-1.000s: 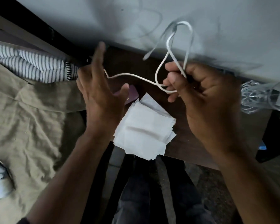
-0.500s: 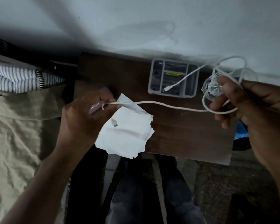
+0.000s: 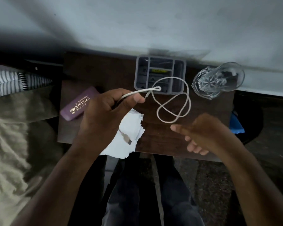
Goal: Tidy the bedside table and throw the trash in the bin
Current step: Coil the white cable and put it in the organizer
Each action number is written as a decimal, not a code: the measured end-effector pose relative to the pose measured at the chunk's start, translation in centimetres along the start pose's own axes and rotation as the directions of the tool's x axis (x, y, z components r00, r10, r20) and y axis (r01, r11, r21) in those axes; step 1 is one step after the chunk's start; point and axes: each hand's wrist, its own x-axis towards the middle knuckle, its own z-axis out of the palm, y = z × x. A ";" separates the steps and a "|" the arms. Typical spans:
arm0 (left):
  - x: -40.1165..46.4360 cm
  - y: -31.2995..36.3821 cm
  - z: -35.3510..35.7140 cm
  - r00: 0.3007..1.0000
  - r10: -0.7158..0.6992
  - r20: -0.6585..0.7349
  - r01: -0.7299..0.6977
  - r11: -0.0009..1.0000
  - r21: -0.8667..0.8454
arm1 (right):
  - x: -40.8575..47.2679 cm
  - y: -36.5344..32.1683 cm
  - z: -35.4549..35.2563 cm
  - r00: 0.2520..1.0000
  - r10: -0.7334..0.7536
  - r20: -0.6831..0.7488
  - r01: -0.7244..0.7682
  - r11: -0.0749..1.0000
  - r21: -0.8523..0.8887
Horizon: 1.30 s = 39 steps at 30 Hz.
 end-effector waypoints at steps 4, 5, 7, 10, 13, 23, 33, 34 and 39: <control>-0.2 0.8 1.8 0.987 -0.090 0.135 0.096 0.995 -0.038 | -2.9 -2.5 0.4 0.775 -0.502 -0.385 0.545 0.839 0.003; -0.3 1.1 2.2 0.978 -0.103 0.181 0.120 0.989 -0.087 | -3.4 -3.5 0.7 0.625 -0.631 -0.459 0.672 0.735 -0.094; -0.3 1.6 2.7 0.959 -0.145 0.244 0.196 0.960 -0.198 | -3.1 -4.6 1.3 0.468 -0.776 -0.424 0.792 0.581 -0.188; -0.2 1.6 2.0 0.936 -0.188 0.297 0.305 0.855 -0.420 | -1.4 -5.7 0.6 0.619 -0.722 -0.310 0.760 0.650 0.004; 0.2 1.0 0.6 0.909 -0.117 0.400 0.350 0.736 -0.580 | 0.3 -5.8 -0.4 0.694 -0.696 -0.187 0.719 0.683 0.126; -1.3 0.0 -0.6 0.900 -0.139 0.413 0.379 0.719 -0.583 | 2.3 -5.8 -0.7 0.514 -0.589 -0.623 0.814 0.564 0.139; 1.6 2.9 -0.2 0.995 -0.075 0.069 0.091 0.341 -0.936 | 0.9 -2.1 7.4 0.725 -0.688 -0.031 0.686 0.726 -0.051; 2.1 2.7 0.2 0.993 -0.114 0.001 0.054 0.464 -0.884 | 0.5 -1.9 7.6 0.719 -0.695 0.022 0.692 0.712 -0.121; 1.6 0.4 2.2 0.995 -0.061 0.084 0.091 0.901 -0.423 | -2.4 -3.3 4.0 0.610 -0.792 0.007 0.761 0.583 -0.286</control>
